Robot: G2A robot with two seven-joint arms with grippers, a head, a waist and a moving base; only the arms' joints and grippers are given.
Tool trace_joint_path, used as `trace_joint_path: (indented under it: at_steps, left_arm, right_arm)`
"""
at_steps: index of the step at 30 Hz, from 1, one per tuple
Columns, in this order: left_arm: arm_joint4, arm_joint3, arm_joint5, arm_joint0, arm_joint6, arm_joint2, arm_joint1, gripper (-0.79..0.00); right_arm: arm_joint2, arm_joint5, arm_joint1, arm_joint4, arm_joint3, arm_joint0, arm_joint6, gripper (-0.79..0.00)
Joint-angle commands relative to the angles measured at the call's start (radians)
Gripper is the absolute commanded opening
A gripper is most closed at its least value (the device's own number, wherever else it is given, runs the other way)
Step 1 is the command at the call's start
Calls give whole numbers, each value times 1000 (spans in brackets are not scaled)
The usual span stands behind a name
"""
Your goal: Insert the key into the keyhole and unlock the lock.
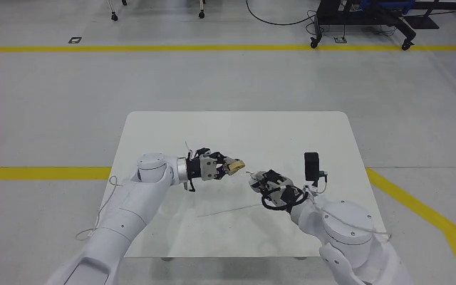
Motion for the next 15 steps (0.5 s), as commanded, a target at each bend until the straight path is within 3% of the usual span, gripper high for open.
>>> trace_joint_path:
  at_steps: [1, 9, 15]
  left_arm:
    - [-7, -14, -17, 6, 50, 3, -5, -785]
    - [-55, -34, -35, 11, 144, 5, -22, -785]
    - [-38, -34, -35, 6, 148, 8, -24, -785]
  right_arm:
    - [-20, -40, -13, 13, -4, -15, -90, -785]
    - [-128, -129, -61, 27, 25, 0, -334, -785]
    - [-173, -128, -84, 5, 48, 30, -401, -785]
